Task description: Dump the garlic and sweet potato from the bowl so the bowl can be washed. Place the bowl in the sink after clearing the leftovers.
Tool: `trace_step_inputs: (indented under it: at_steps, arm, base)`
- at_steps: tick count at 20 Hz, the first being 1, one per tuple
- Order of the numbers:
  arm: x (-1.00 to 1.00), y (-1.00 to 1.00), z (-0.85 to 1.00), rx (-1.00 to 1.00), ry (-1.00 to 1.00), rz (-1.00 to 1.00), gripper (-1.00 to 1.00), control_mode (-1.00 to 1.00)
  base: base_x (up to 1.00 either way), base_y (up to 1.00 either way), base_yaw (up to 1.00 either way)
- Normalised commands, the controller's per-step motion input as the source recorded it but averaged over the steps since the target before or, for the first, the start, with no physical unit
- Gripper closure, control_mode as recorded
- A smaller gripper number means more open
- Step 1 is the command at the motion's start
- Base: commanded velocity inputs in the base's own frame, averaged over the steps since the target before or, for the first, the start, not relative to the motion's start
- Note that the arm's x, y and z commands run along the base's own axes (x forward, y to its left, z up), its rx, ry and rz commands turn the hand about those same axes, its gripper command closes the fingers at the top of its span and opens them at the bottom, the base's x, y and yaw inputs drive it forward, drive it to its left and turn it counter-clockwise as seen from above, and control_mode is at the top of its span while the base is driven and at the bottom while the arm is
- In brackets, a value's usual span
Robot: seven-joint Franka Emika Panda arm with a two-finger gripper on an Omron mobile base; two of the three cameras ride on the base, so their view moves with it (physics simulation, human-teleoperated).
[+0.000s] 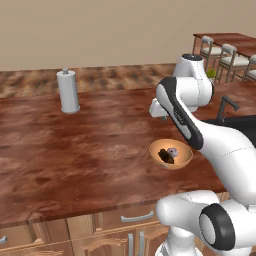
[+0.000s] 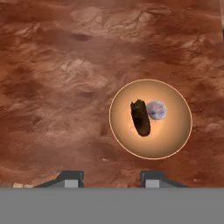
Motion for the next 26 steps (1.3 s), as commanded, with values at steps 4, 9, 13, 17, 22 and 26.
trace_step_inputs:
  at_steps: [4, 9, 13, 17, 22, 26]
  arm:
    - [-0.08, -0.31, -0.12, 0.01, 0.00, -0.06, -1.00, -1.00]
    - [-0.09, -0.94, -0.35, 0.08, 0.12, -0.31, -1.00, -1.00]
    - [0.04, -0.75, -0.66, 0.14, 0.14, -0.32, -1.00, -1.00]
    - [0.03, -0.37, -0.57, 0.14, 0.11, -0.26, -1.00, -1.00]
    - [0.02, -0.05, -0.74, 0.08, 0.17, -0.22, -1.00, -1.00]
    - [0.16, 0.00, -0.81, 0.10, 0.18, -0.16, -1.00, -1.00]
  base:
    - [0.00, 0.00, 0.00]
    - [0.00, 0.00, 0.00]
    - [0.00, 0.00, 0.00]
    - [0.00, 0.00, 0.00]
    - [0.00, 0.00, 0.00]
    - [0.00, 0.00, 0.00]
